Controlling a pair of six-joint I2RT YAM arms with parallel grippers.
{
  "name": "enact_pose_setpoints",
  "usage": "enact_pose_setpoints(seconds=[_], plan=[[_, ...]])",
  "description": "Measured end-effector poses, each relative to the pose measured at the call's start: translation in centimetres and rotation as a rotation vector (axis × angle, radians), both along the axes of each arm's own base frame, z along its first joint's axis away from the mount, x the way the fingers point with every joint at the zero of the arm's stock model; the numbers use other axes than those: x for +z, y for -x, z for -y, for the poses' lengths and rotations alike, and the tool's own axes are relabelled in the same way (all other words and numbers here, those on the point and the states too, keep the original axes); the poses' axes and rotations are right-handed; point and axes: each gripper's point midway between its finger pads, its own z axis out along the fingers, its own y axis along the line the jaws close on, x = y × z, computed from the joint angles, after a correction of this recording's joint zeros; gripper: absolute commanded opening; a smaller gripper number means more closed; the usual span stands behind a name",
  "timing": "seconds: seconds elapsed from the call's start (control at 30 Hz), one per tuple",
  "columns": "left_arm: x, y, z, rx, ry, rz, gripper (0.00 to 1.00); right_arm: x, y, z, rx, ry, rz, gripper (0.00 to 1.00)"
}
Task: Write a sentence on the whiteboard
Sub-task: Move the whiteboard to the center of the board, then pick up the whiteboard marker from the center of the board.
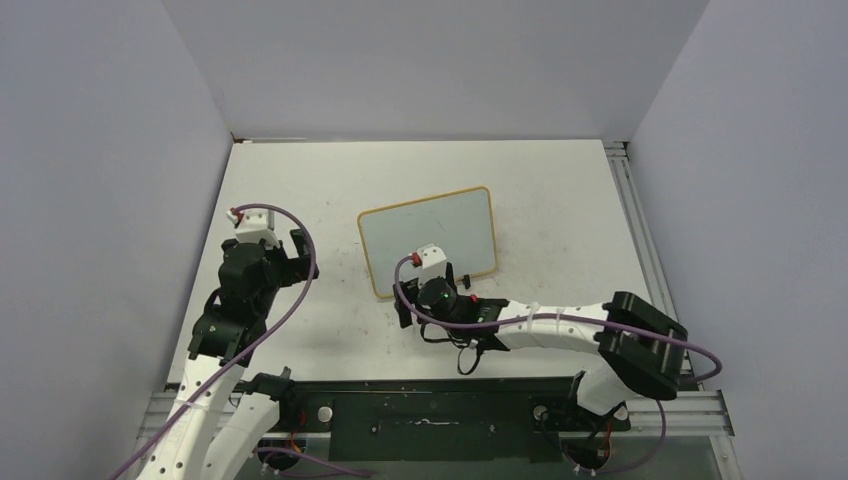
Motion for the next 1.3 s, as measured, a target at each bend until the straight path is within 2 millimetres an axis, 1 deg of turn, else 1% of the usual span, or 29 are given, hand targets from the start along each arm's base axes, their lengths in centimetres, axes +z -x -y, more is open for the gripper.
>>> enact_pose_setpoints(seconds=[0.1, 0.23, 0.3, 0.4, 0.53, 0.67, 0.73, 0.83, 0.87, 0.97, 1.07, 1.17, 1.23, 1.3], plan=[[0.0, 0.0, 0.1, -0.008, -0.002, -0.001, 0.96, 1.4, 0.9, 1.9, -0.017, -0.006, -0.014, 0.78], [-0.1, 0.2, 0.8, -0.055, -0.009, 0.000, 0.96, 2.3, 1.9, 4.8, -0.066, 0.028, -0.051, 0.74], [-0.2, 0.5, 1.4, -0.088, -0.010, 0.005, 0.96, 1.9, 2.3, 6.6, -0.101, 0.066, -0.090, 0.72], [0.0, 0.9, 2.5, -0.151, -0.013, 0.020, 0.96, 0.6, 2.2, 9.9, -0.182, 0.133, -0.163, 0.72], [0.9, 1.3, 4.9, -0.270, -0.008, 0.060, 0.96, -1.1, 2.3, 14.7, -0.290, 0.210, -0.246, 0.68], [1.7, 1.7, 7.4, -0.390, -0.006, 0.074, 0.96, -2.5, 3.3, 17.3, -0.337, 0.242, -0.305, 0.65], [2.7, 1.8, 8.9, -0.452, 0.006, 0.093, 0.96, -3.3, 4.2, 17.9, -0.333, 0.254, -0.341, 0.64], [4.7, 1.7, 10.9, -0.526, 0.031, 0.138, 0.96, -4.3, 5.1, 18.1, -0.320, 0.262, -0.378, 0.58], [5.4, 1.7, 11.7, -0.554, 0.041, 0.157, 0.96, -4.5, 5.3, 18.1, -0.316, 0.264, -0.388, 0.56], [6.7, 1.7, 13.6, -0.620, 0.063, 0.196, 0.96, -5.1, 5.6, 17.9, -0.309, 0.271, -0.411, 0.54], [7.1, 2.1, 15.1, -0.685, 0.080, 0.216, 0.96, -5.8, 5.7, 17.9, -0.309, 0.286, -0.424, 0.50], [7.3, 2.3, 15.9, -0.737, 0.079, 0.243, 0.97, -6.3, 5.8, 18.1, -0.311, 0.308, -0.434, 0.47], [6.8, 2.6, 16.4, -0.775, 0.071, 0.247, 0.98, -6.7, 5.8, 18.1, -0.312, 0.320, -0.438, 0.39], [6.0, 2.9, 16.9, -0.812, 0.067, 0.236, 0.98, -7.0, 5.6, 18.0, -0.314, 0.325, -0.438, 0.35]])
